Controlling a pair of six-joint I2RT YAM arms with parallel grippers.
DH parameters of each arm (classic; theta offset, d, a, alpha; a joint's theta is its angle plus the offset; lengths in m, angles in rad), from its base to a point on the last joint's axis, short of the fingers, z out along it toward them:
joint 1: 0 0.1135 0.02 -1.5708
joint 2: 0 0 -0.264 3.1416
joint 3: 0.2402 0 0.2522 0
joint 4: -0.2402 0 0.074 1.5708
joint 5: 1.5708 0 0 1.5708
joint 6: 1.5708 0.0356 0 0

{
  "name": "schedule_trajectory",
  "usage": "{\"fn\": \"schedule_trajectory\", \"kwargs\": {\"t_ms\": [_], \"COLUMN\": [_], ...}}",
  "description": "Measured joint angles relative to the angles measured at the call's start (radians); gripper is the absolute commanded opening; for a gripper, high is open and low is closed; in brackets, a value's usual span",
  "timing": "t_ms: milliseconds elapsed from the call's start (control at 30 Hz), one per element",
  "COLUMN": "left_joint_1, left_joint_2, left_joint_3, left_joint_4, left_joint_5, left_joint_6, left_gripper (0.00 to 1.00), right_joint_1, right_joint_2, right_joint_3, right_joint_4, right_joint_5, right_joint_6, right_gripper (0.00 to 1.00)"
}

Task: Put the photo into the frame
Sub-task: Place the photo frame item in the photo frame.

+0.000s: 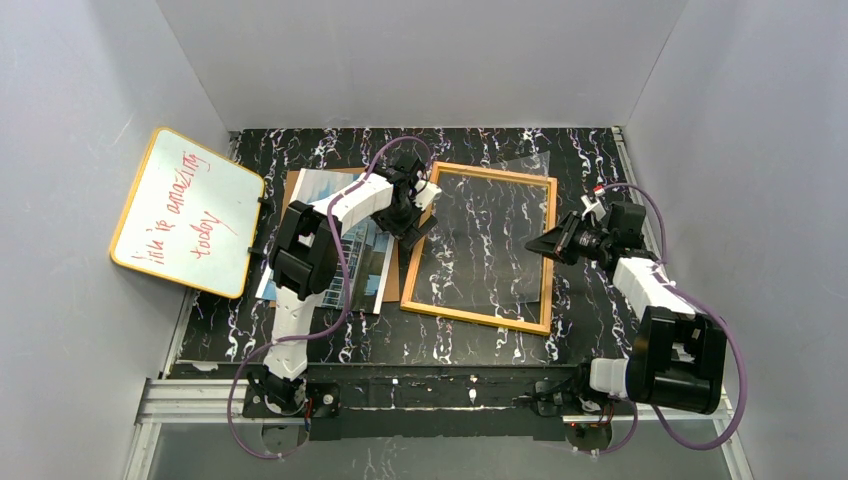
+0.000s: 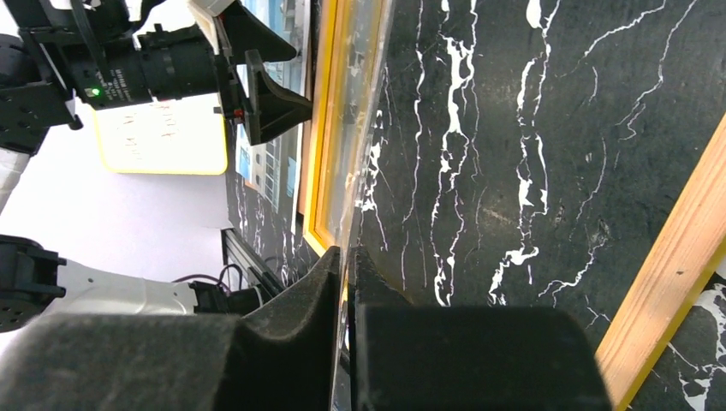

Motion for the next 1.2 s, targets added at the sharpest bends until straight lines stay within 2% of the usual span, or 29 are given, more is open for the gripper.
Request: {"fn": "schedule_trajectory", "kwargs": {"t_ms": [167,300,400,467,500,733,1067,1200], "left_joint_1": [0.000,-0.001,-0.001,-0.002,-0.002,-0.003,-0.003,-0.003], "left_joint_2": [0.000,0.000,0.000,0.000,0.000,0.000,0.000,0.000], "left_joint_3": [0.000,0.000,0.000,0.000,0.000,0.000,0.000,0.000], "left_joint_4": [0.000,0.000,0.001,0.001,0.001,0.002,0.002,0.003], "left_joint_5": [0.000,0.000,0.001,0.001,0.001,0.001,0.001,0.001], "left_joint_6": [0.001,0.001,0.002,0.003,0.003,0.003,0.004,0.007], "left_gripper": [0.92,0.92,0.92,0.92,0.92,0.92,0.92,0.92], "right_joint_1": [0.004,0.010,0.010,0.010,0.010,0.025,0.077,0.097], "right_joint_2": [0.039,0.054,0.059,0.068,0.071,0.083,0.130,0.148], "right_joint_3": [-0.006,-0.006,-0.005,-0.002,0.002,0.043,0.074,0.113], "right_joint_4": [0.014,0.011,-0.006,-0.039,-0.058,-0.150,-0.209,-0.246], "right_joint_5": [0.003,0.016,0.030,0.052,0.066,0.166,0.280,0.336], "right_joint_6": [-0.001,-0.009,-0.031,-0.058,-0.066,-0.133,-0.167,-0.180], "right_gripper": [0.27,0.44,0.52,0.66,0.70,0.80,0.82,0.86]}}
